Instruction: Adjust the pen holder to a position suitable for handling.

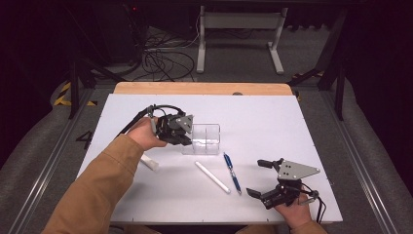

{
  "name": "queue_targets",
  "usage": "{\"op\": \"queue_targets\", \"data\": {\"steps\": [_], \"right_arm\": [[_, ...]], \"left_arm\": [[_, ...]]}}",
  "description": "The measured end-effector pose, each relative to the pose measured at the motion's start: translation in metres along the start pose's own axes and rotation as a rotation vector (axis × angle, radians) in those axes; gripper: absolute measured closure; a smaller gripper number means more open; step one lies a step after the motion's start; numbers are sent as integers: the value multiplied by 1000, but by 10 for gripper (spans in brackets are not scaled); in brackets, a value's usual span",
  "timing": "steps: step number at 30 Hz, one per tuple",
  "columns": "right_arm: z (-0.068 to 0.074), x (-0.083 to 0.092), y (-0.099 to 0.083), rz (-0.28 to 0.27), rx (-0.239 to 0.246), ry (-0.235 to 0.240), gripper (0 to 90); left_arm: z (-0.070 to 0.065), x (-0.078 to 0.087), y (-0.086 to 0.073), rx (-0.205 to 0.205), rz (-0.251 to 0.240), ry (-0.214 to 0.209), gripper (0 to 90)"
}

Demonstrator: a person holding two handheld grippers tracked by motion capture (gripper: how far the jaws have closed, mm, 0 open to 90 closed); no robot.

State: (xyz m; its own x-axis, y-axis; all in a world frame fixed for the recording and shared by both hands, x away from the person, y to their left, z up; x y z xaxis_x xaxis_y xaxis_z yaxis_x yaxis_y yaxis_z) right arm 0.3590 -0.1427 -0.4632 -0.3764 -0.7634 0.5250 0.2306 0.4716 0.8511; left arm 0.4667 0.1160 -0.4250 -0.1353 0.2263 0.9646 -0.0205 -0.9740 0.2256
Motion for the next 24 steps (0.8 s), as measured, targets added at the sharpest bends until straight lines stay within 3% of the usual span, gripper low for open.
{"op": "queue_targets", "data": {"steps": [7, 24], "right_arm": [[0, 0, 0, 2, -1, 3, 17], [1, -2, -1, 9, 1, 10, 16]], "left_arm": [[3, -1, 0, 20, -20, -20, 884], [6, -2, 0, 6, -31, 12, 867]]}}
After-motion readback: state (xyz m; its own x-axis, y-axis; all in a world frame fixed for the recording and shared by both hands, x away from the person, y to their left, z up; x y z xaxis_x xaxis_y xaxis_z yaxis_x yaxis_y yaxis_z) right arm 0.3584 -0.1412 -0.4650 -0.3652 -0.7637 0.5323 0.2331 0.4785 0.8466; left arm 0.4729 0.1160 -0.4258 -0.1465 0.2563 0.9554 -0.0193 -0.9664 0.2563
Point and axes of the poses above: each handheld gripper's, and its own axes: x roughly backward along the jaws, y roughly out of its top, z roughly to its left, the point moved 8 cm from there along -x, roughly forward along the jaws, and after that the axes turned 10 degrees about z, right-handed, at the moved point
